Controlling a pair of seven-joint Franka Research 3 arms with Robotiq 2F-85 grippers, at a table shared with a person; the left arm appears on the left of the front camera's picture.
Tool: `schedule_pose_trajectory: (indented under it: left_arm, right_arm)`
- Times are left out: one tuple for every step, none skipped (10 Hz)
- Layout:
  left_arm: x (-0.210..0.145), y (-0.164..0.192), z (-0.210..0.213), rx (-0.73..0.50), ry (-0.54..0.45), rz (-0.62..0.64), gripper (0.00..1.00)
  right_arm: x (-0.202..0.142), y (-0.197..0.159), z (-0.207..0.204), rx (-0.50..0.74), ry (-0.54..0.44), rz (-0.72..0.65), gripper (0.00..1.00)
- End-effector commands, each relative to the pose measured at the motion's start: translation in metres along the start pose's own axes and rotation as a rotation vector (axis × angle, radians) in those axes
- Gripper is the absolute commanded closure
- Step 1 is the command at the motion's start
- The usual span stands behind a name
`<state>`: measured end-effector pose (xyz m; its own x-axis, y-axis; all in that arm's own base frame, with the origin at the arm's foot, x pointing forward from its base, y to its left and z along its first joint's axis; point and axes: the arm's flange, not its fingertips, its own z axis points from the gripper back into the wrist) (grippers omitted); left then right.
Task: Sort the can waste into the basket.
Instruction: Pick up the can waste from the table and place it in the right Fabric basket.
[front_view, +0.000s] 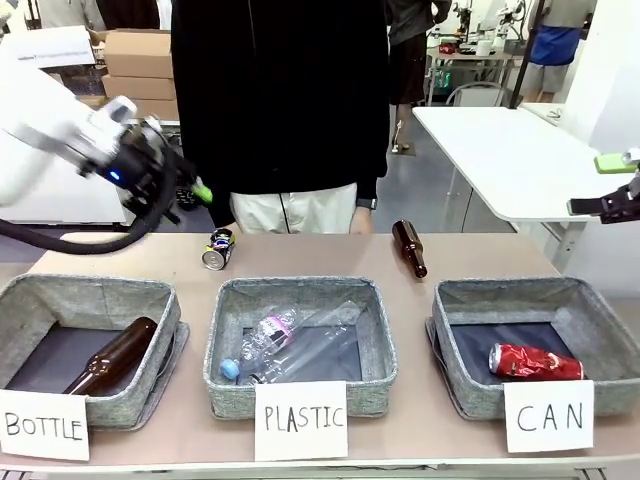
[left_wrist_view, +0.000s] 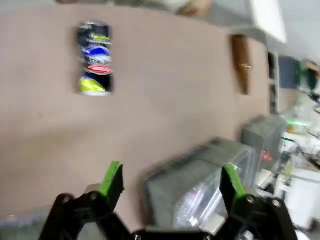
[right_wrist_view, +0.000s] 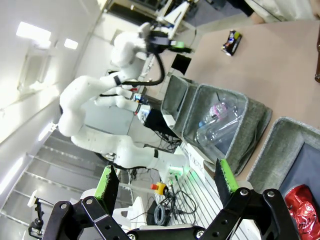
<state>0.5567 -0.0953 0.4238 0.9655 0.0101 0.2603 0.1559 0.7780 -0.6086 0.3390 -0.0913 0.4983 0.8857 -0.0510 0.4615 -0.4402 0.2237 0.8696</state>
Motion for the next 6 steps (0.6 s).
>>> schedule_pose_trajectory:
  left_arm:
    - [0.014, 0.017, -0.037, 0.089, -0.057, 0.045, 0.0]
    - [0.0, 0.0, 0.0, 0.0, 0.0, 0.0, 0.0]
    - [0.0, 0.0, 0.0, 0.0, 0.0, 0.0, 0.0]
    - [0.0, 0.0, 0.0, 0.0, 0.0, 0.0, 0.0]
    - [0.005, 0.012, -0.036, 0.056, -0.008, -0.001, 0.0]
    - [0.02, 0.012, -0.051, 0.193, -0.066, 0.058, 0.0]
  right_arm:
    - [0.0, 0.001, 0.002, 0.004, 0.006, 0.017, 0.0]
    - [0.0, 0.001, 0.002, 0.004, 0.006, 0.017, 0.0]
    - [0.0, 0.001, 0.002, 0.004, 0.006, 0.017, 0.0]
    - [0.0, 0.001, 0.002, 0.004, 0.006, 0.017, 0.0]
    - [0.0, 0.001, 0.002, 0.004, 0.006, 0.017, 0.0]
    - [0.0, 0.001, 0.002, 0.004, 0.006, 0.017, 0.0]
